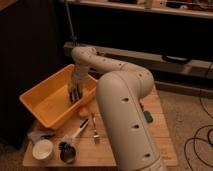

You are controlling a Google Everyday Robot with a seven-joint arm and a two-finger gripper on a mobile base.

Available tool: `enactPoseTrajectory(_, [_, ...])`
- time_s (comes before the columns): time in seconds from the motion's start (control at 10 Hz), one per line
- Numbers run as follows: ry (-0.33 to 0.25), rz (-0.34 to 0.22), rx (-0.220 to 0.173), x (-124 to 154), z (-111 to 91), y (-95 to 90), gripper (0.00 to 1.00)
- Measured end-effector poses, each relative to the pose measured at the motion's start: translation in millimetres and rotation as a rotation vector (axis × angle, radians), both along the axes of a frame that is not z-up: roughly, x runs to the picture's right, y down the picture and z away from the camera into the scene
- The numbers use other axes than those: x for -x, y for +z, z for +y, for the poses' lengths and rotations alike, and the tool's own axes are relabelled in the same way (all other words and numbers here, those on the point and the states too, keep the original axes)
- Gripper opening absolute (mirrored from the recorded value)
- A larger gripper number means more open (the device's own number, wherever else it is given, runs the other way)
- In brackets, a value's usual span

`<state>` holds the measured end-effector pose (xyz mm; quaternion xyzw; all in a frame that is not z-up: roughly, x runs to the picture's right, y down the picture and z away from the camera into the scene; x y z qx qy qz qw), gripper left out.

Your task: Wipe tray with eraser

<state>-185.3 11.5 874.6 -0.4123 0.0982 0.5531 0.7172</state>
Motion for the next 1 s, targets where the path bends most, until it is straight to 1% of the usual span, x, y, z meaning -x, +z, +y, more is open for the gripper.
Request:
enactPoseTrajectory(0.2, [-0.052,-0.057,-0.027,27,23,-28.5,0.00])
enactPoseTrajectory(0.4, [-0.092,-0.094,-0.040,42,40,-48.1,0.00])
enactPoseTrajectory(0.5, [-0.116,-0.122,-0.051,52,48,-62.0,0.00])
enactPoseTrajectory(0.6, [-0.132,-0.150,-0.059,64,53,-71.8,0.00])
enactPoseTrajectory(0.7, [-0.135,-0.167,-0.060,72,53,-75.6,0.00])
enactPoseTrajectory(0.8, [-0.132,-0.179,-0.054,80,51,-72.6,0.00])
enactPoseTrajectory(1.0, [-0.131,-0.193,-0.040,96,45,-60.6,0.00])
